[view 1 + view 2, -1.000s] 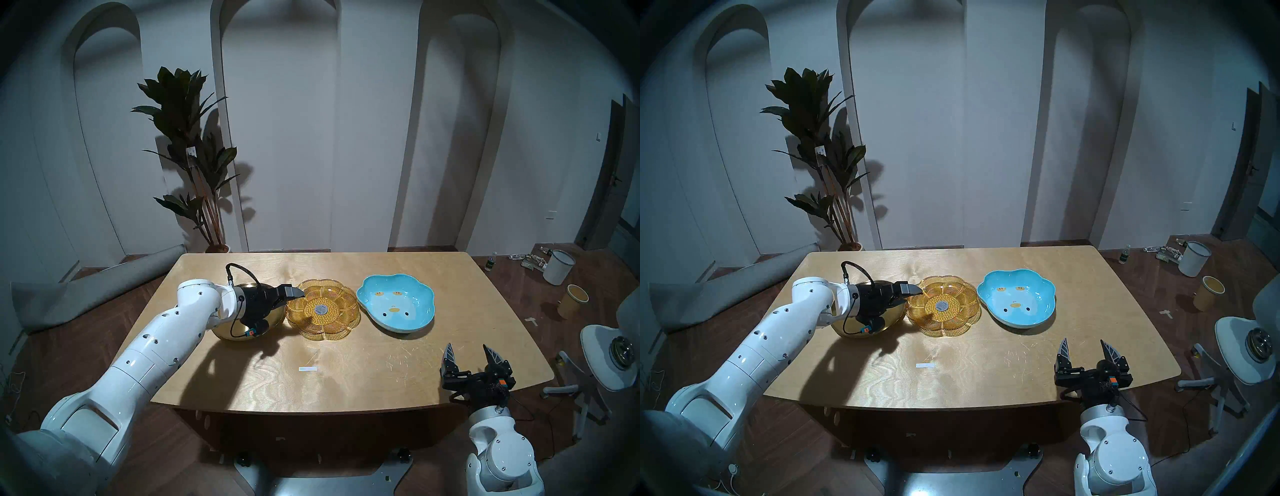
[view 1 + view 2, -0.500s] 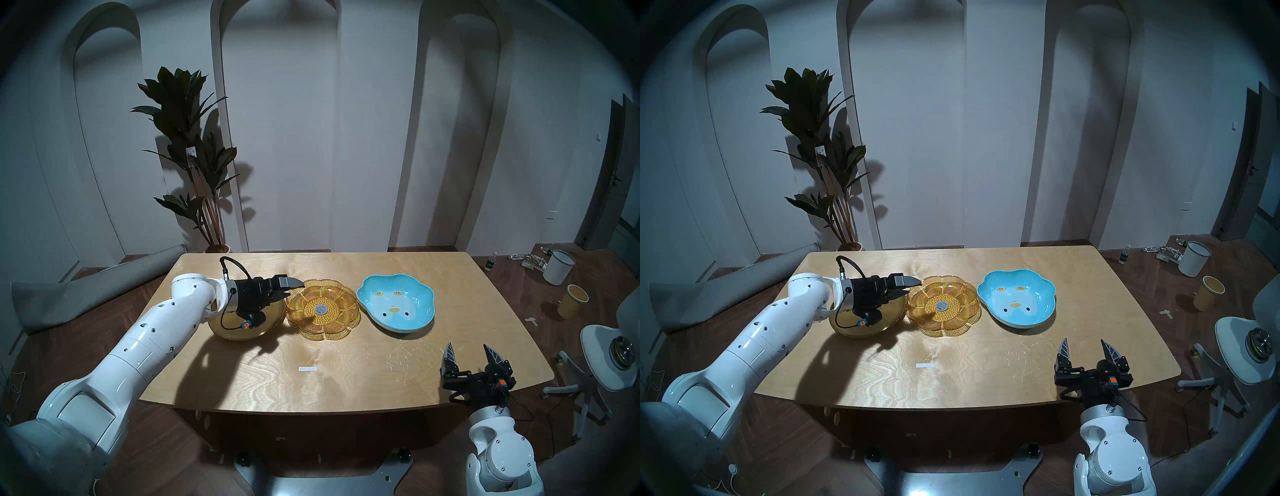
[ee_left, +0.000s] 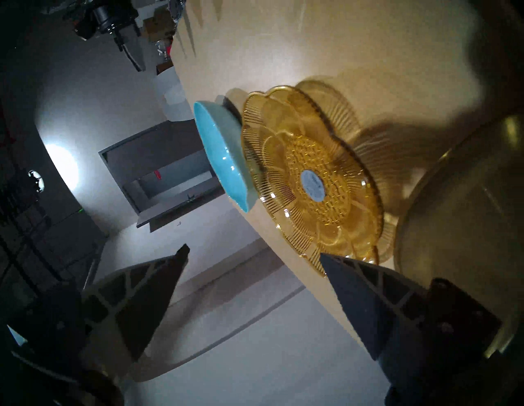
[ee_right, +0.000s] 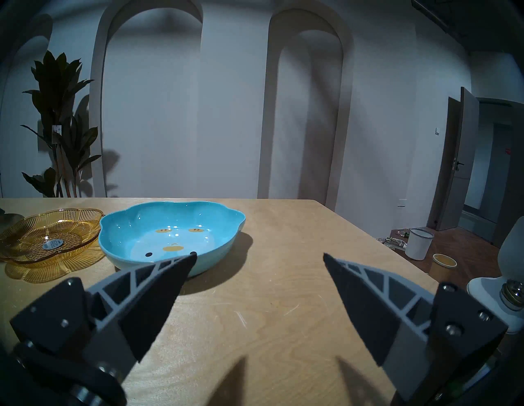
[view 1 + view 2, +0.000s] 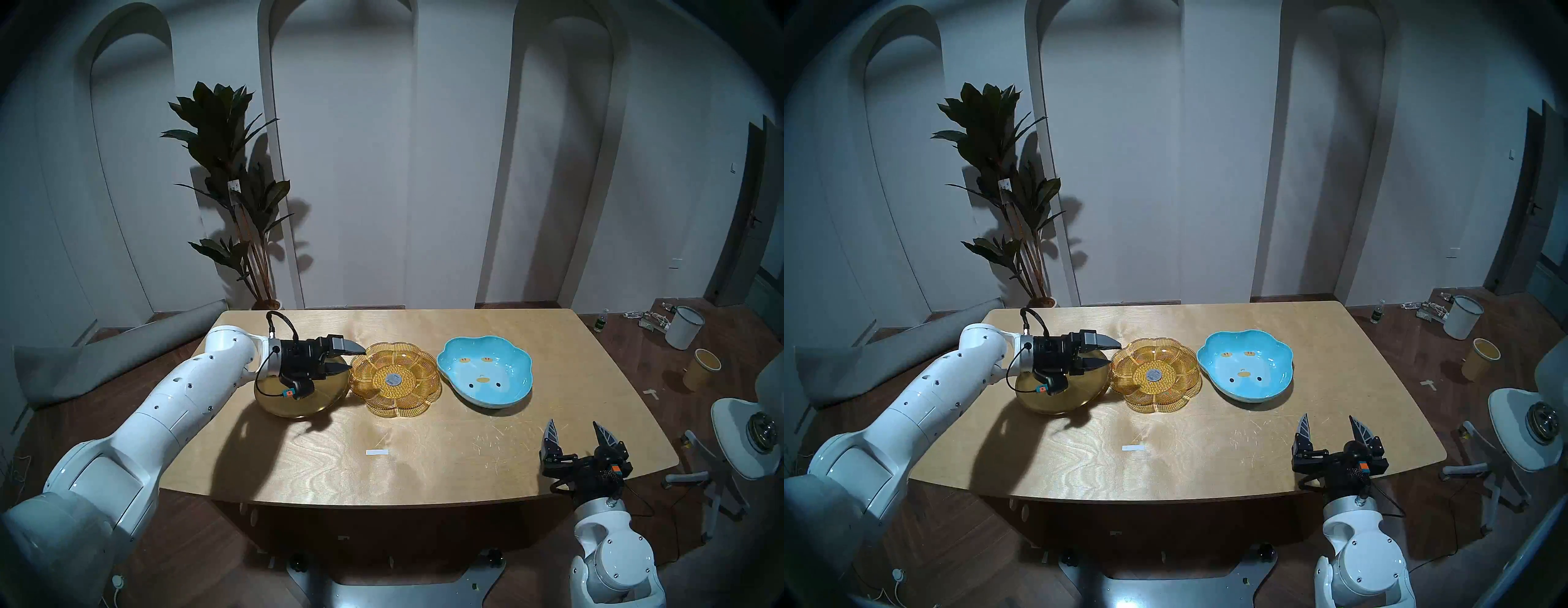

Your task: Stack the plates into one stack

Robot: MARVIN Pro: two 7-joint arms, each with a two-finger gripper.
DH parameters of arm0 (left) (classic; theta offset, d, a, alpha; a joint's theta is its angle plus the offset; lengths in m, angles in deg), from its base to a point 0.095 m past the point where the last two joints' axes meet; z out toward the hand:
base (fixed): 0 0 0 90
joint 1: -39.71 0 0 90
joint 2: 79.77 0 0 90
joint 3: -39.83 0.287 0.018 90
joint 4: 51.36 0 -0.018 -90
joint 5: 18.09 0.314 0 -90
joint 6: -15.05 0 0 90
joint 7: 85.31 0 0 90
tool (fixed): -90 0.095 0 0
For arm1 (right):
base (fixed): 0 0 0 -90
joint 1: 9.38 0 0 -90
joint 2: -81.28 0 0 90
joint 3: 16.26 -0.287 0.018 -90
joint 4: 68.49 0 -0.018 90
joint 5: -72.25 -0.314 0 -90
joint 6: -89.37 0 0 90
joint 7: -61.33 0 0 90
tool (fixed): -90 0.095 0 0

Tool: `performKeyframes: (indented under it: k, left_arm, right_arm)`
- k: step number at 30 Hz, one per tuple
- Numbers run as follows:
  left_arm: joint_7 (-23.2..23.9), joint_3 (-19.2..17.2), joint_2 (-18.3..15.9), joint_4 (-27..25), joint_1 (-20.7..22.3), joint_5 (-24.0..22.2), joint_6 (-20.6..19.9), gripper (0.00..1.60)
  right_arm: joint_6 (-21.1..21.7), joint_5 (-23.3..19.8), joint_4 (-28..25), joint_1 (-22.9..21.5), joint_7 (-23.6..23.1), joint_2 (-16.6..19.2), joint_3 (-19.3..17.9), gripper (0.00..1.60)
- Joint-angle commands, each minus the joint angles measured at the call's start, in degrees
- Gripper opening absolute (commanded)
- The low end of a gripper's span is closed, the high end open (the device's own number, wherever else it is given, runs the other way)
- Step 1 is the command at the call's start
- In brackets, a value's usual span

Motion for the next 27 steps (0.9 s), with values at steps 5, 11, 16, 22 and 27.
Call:
performKeyframes:
  k: [5, 11, 16, 22, 27]
  left_arm:
    - [-4.0, 3.4, 3.8, 5.4, 7.7, 4.2, -2.2, 1.6]
    - [-6.9, 6.1, 4.8, 8.7, 9.6, 7.2, -4.2, 1.6]
    - [-8.9, 6.4, 6.3, 12.1, 10.6, 8.3, -8.1, 1.6]
    - [-12.9, 4.1, 5.0, 10.5, 12.2, 6.3, -7.1, 1.6]
    - [-14.3, 5.3, 3.8, 10.9, 13.8, 8.9, -8.6, 1.6]
  right_arm:
    - [-0.7, 0.0, -1.4, 0.1, 0.0, -0.2, 0.1, 1.6]
    - [-0.7, 0.1, -1.4, 0.1, -0.1, -0.3, 0.0, 1.6]
    - [-0.7, 0.1, -1.4, 0.1, -0.1, -0.4, 0.0, 1.6]
    - [-0.6, 0.2, -1.3, 0.0, -0.2, -0.5, 0.0, 1.6]
    - [-0.7, 0.2, -1.4, 0.0, -0.3, -0.6, -0.1, 1.6]
